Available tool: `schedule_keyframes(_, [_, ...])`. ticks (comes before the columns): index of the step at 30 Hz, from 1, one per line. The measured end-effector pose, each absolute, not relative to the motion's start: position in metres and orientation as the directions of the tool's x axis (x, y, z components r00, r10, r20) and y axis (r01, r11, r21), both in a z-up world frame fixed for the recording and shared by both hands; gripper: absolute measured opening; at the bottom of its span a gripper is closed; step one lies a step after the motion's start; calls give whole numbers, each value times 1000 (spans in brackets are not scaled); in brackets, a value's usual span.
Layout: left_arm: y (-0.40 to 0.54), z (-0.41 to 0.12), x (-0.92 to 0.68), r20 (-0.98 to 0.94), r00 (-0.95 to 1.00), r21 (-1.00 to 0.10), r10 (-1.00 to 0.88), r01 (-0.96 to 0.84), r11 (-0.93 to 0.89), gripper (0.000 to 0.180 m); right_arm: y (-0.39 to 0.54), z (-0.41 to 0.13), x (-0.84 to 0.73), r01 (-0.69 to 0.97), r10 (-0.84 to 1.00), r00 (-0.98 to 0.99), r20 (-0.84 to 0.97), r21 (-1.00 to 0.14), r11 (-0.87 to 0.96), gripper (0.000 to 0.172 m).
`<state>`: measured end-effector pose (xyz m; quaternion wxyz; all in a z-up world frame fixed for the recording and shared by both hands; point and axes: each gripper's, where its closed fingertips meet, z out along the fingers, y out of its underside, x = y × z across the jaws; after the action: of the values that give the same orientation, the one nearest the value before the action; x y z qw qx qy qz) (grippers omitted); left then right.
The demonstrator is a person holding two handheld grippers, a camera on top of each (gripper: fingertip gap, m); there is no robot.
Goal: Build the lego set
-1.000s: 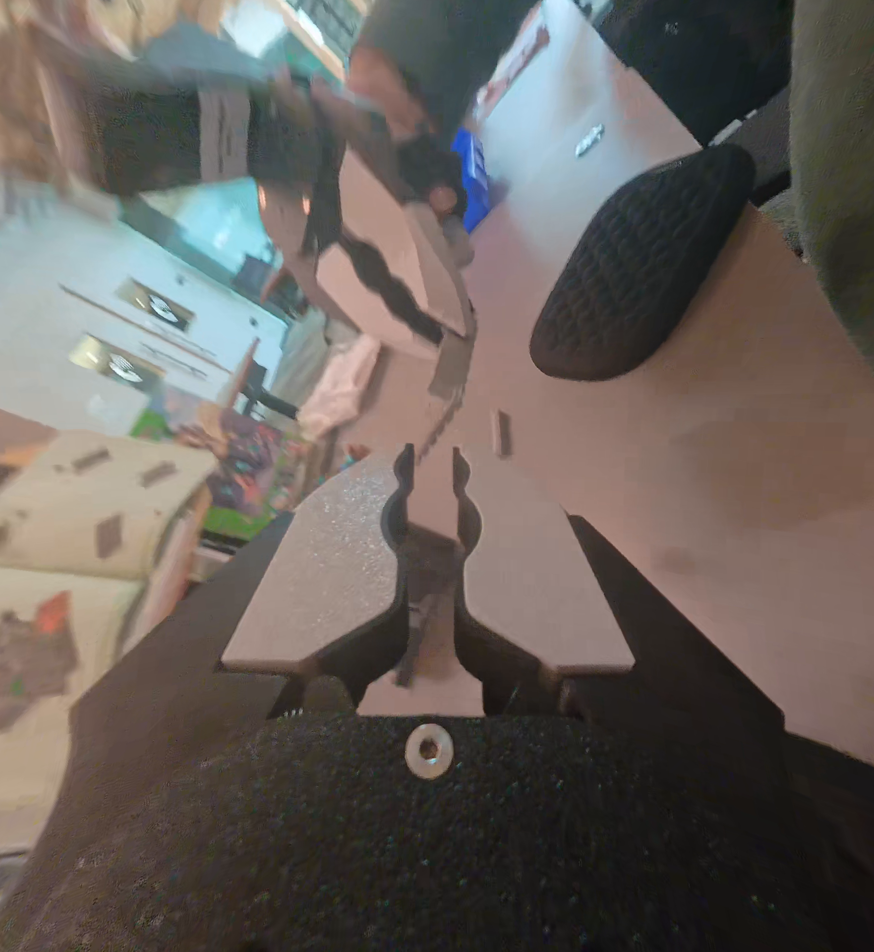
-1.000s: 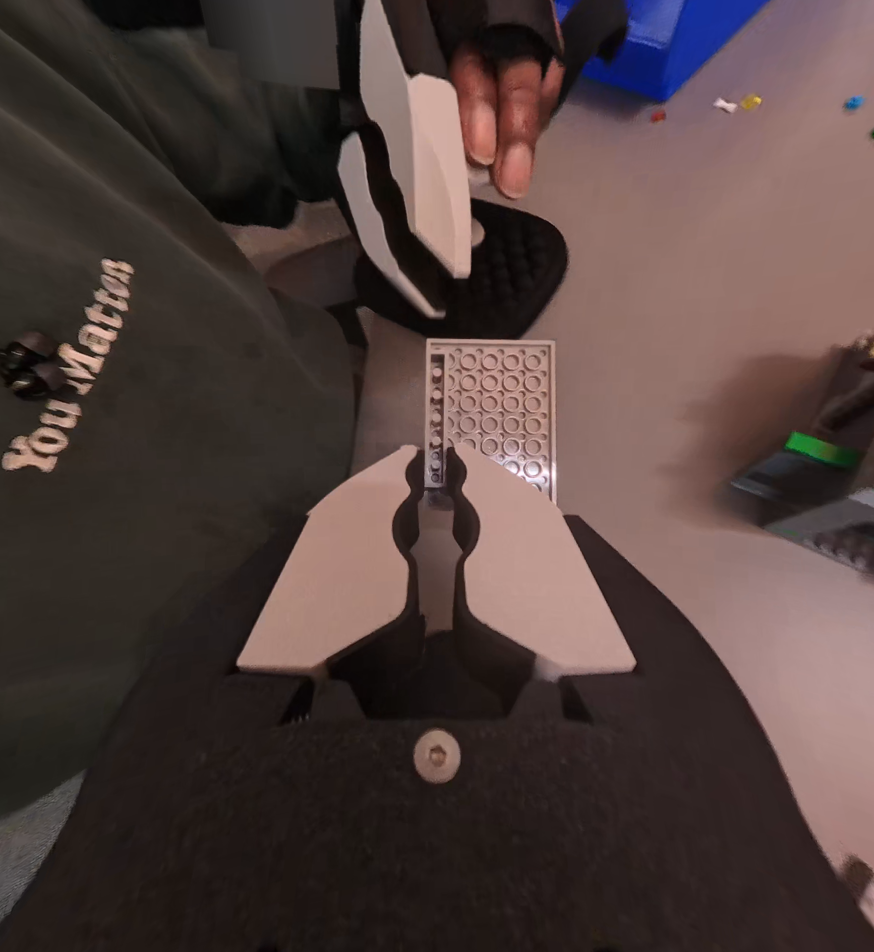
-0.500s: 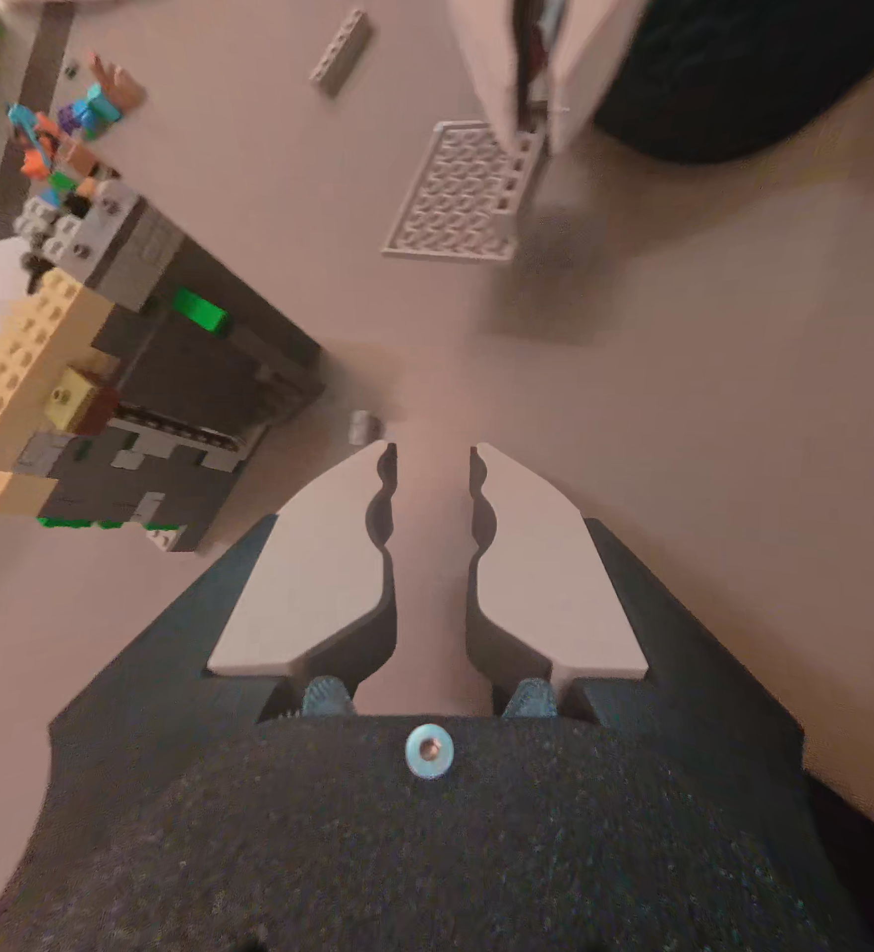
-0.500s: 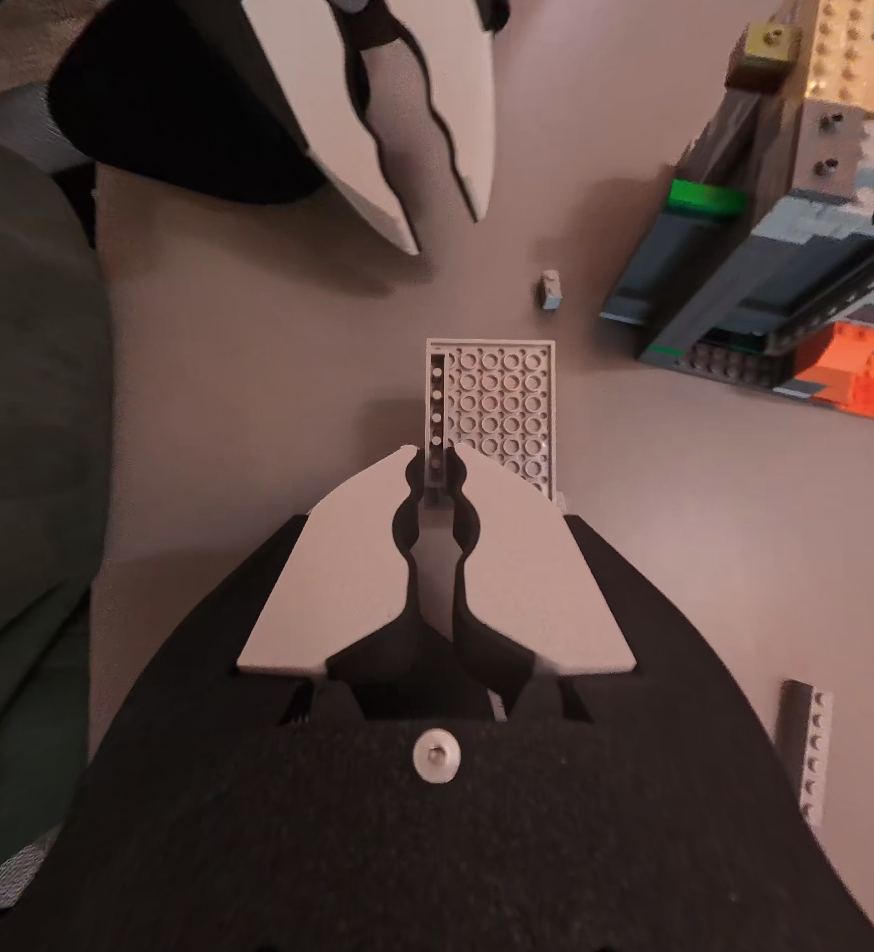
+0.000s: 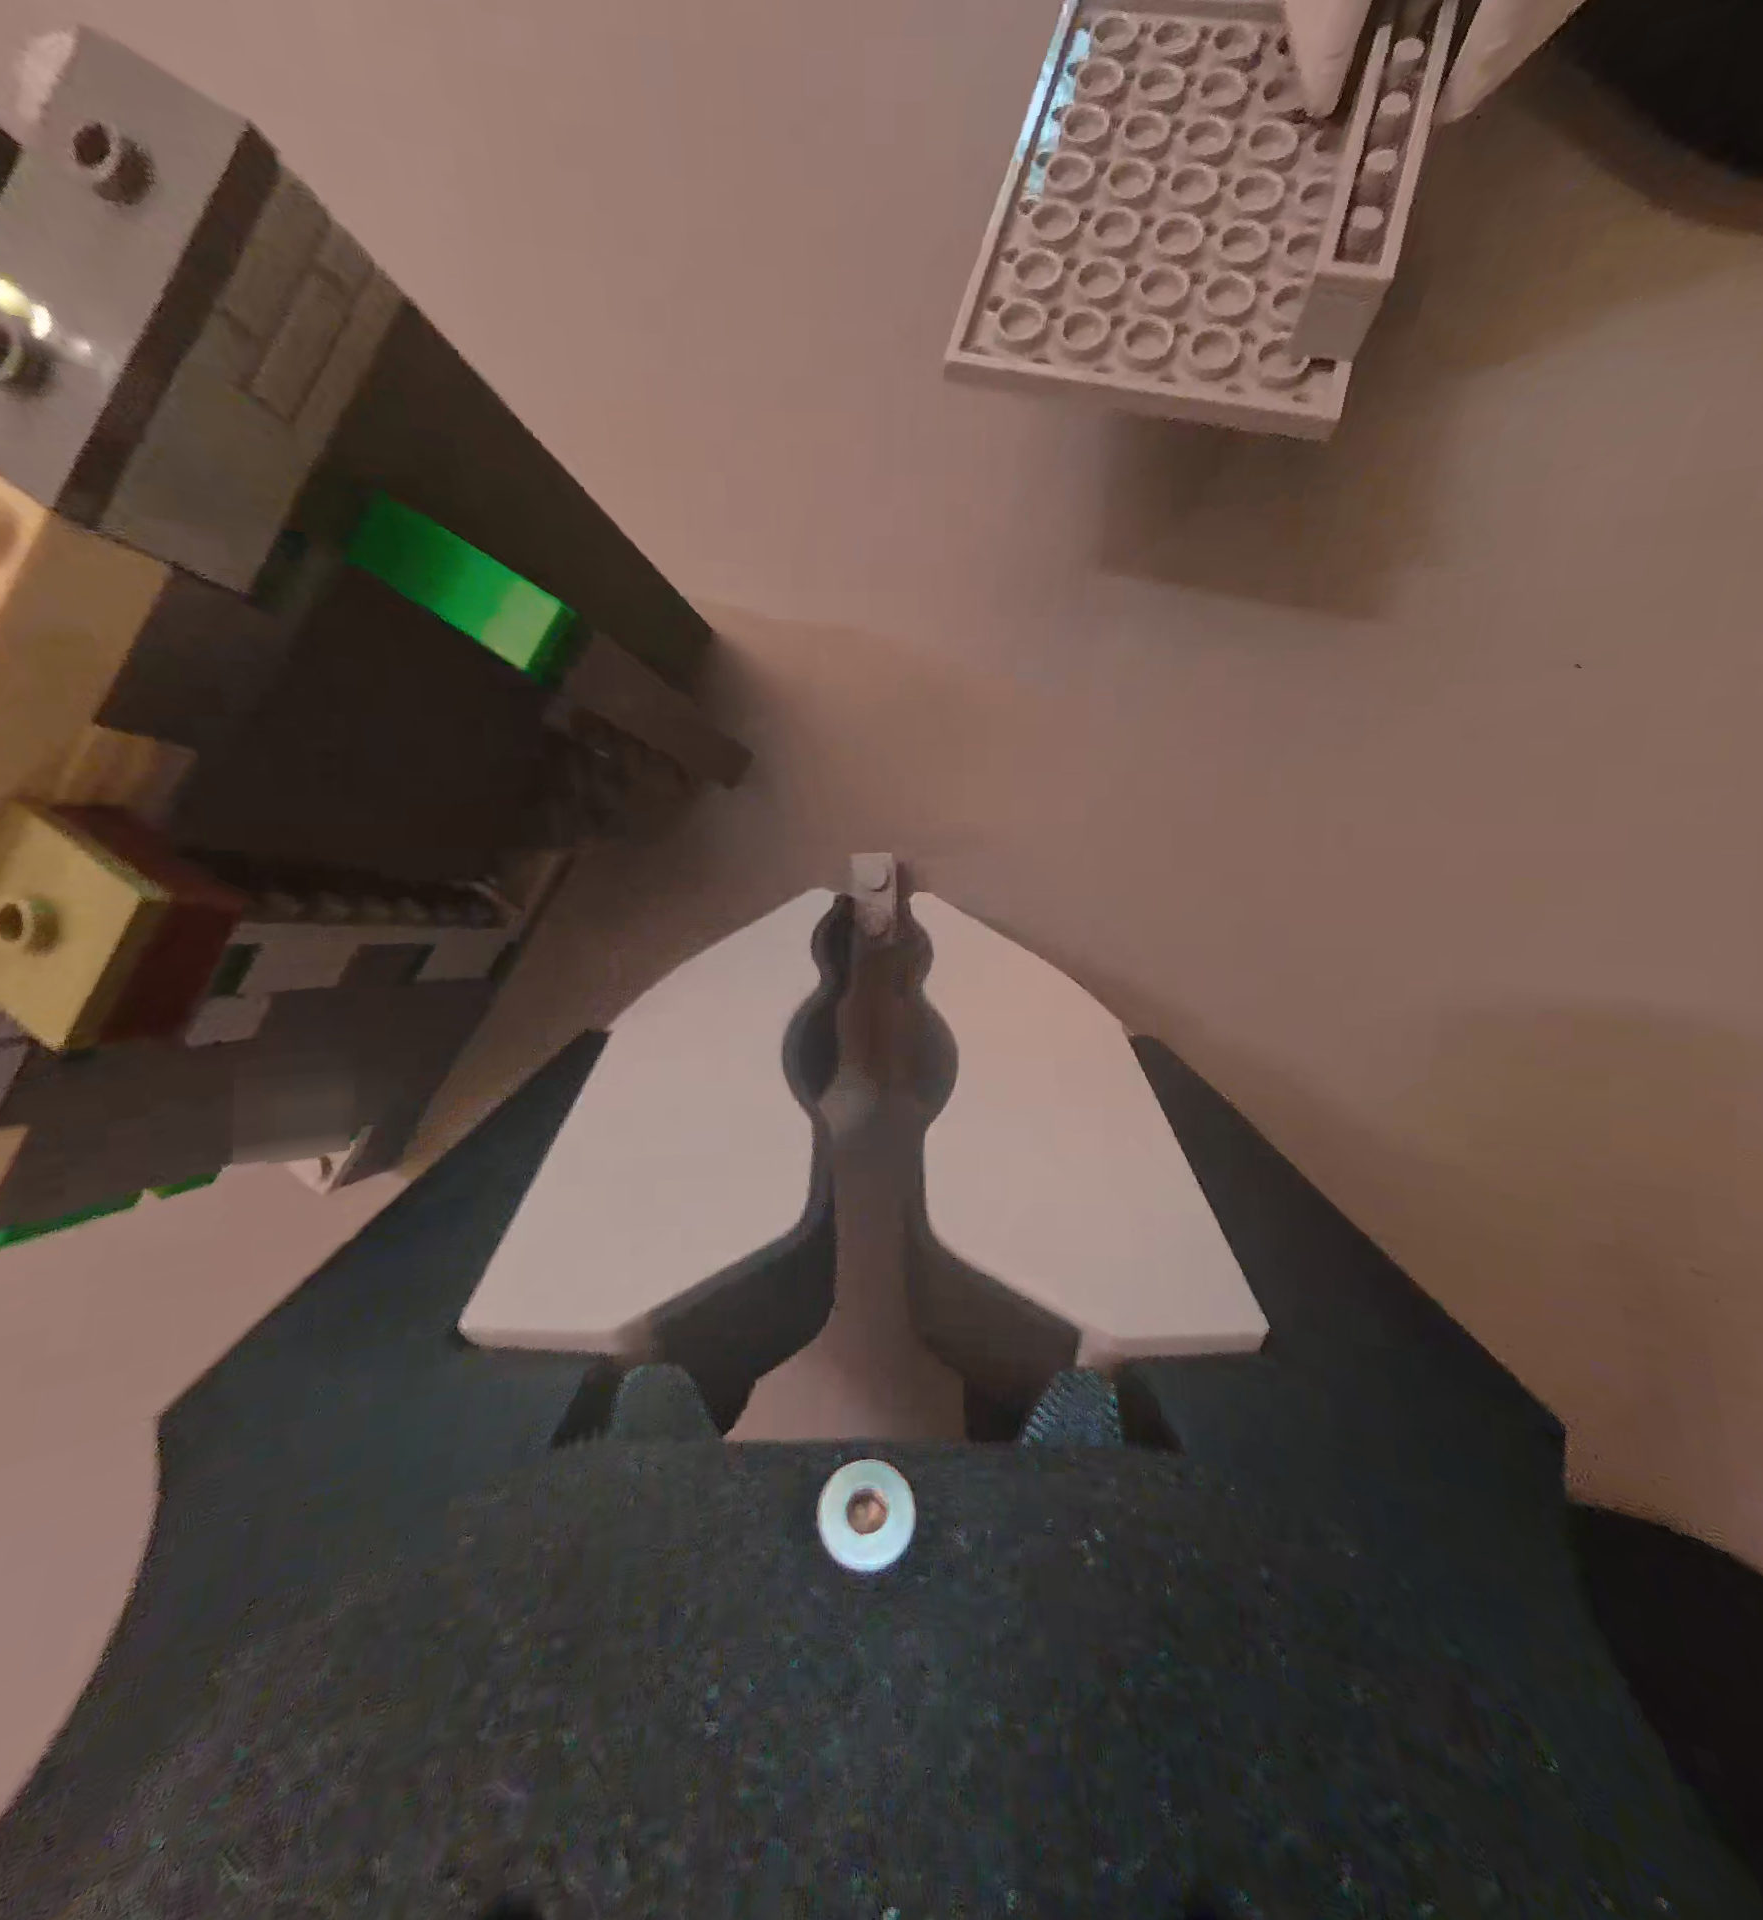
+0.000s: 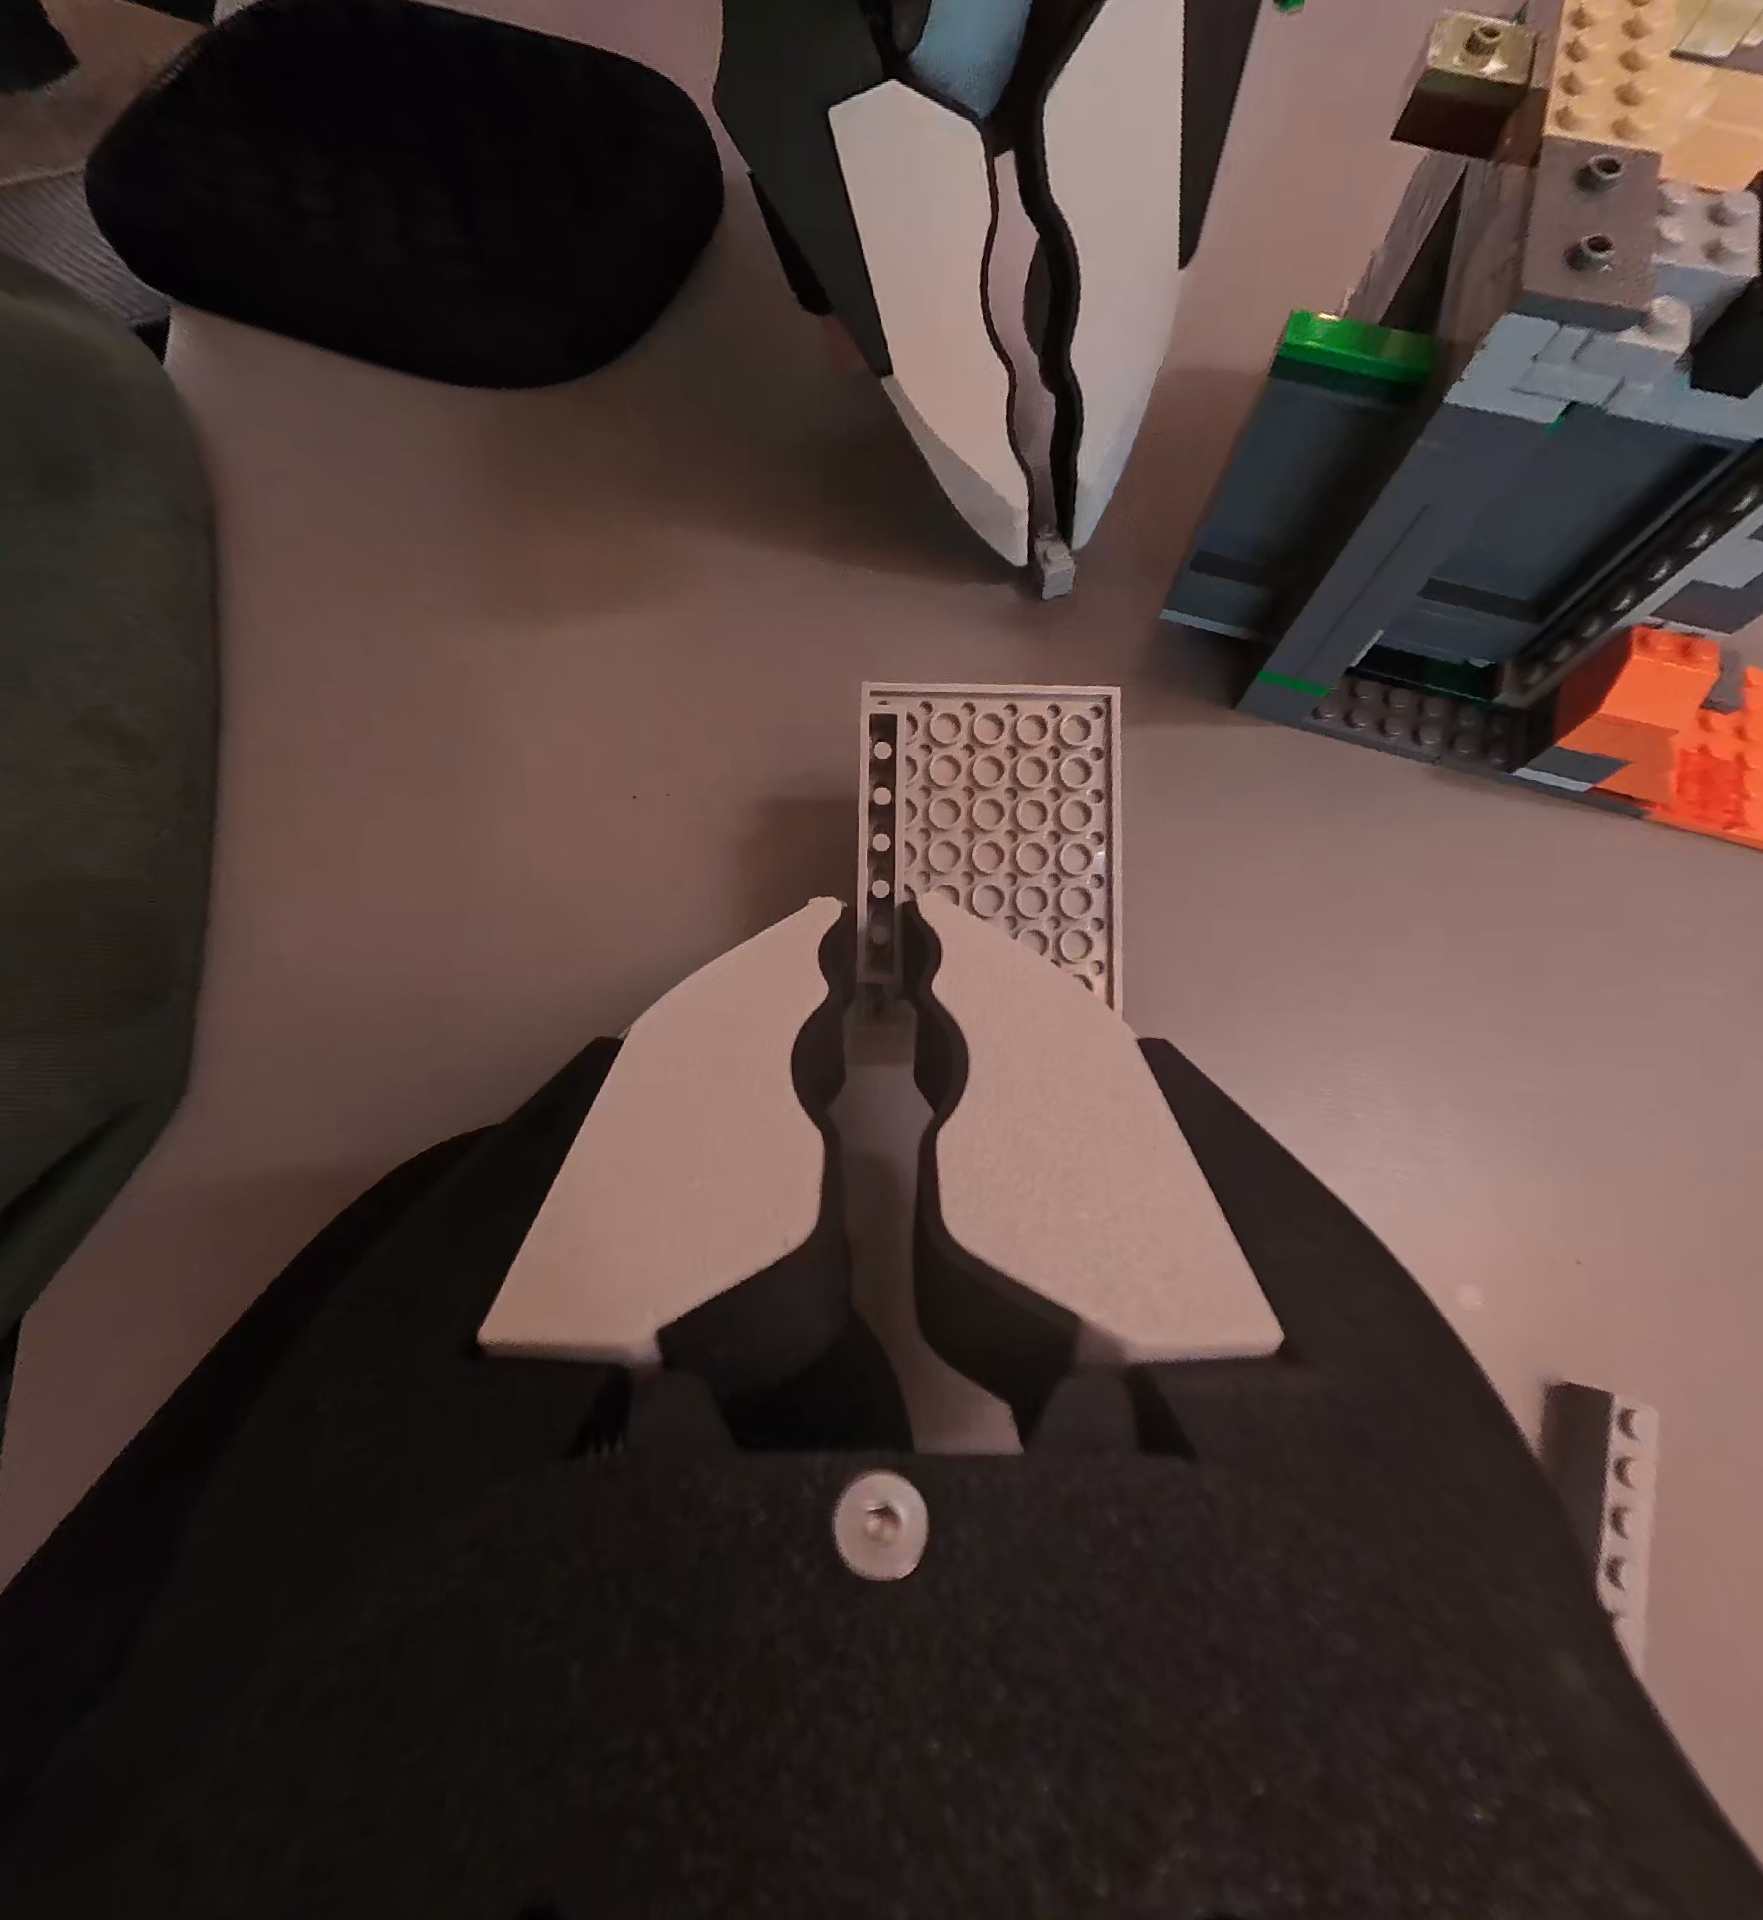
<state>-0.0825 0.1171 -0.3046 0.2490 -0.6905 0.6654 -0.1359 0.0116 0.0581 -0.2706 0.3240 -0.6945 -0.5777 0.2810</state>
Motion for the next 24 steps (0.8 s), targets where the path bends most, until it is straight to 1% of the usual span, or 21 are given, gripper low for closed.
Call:
schedule_keyframes(3, [111,-297,-85,-205,81,-543,-975,-838,45,7,60,-271,11,615,985,170,-11,-780,-115,8])
schedule_keyframes(4, [109,-295,-88,-259,65,-525,-964,-847,84,8,61,-272,11,615,985,170,-7,-781,-111,8])
schedule_keyframes(5, [106,-294,-92,-330,38,-481,-943,-867,134,8,62,-272,10,614,985,172,0,-782,-107,8])
schedule_keyframes(6, [103,-295,-97,-396,-6,-413,-918,-892,184,8,63,-272,10,616,985,173,4,-781,-105,8])
schedule_keyframes(7, [94,-298,-100,-416,-54,-366,-908,-904,221,8,63,-273,10,617,985,173,6,-780,-104,8])
schedule_keyframes(9, [68,-302,-101,-349,-87,-365,-933,-904,221,22,62,-273,8,614,986,169,5,-783,-101,8])
schedule_keyframes(11, [52,-298,-101,-285,-72,-421,-956,-886,193,24,61,-273,6,614,986,165,5,-783,-98,8])
schedule_keyframes(12, [47,-293,-100,-236,-45,-469,-971,-870,154,23,61,-273,6,613,987,164,7,-784,-96,8])
schedule_keyframes(14, [46,-285,-100,-96,47,-564,-994,-826,16,22,60,-273,5,610,987,160,3,-786,-97,8])
schedule_keyframes(15, [52,-283,-101,-39,105,-589,-994,-806,-62,22,60,-273,4,609,987,158,0,-787,-98,8])
schedule_keyframes(17, [59,-286,-105,55,165,-595,-985,-787,-165,22,61,-275,4,611,988,157,-4,-785,-100,8])
schedule_keyframes(18, [59,-289,-106,94,164,-588,-982,-787,-188,25,61,-275,3,610,988,157,-6,-786,-102,8])
schedule_keyframes(21, [62,-299,-105,122,133,-579,-984,-796,-179,26,60,-275,3,607,988,154,-16,-788,-107,8])
schedule_keyframes(24, [58,-303,-101,118,60,-559,-991,-821,-116,20,59,-275,4,605,988,155,-22,-788,-112,8])
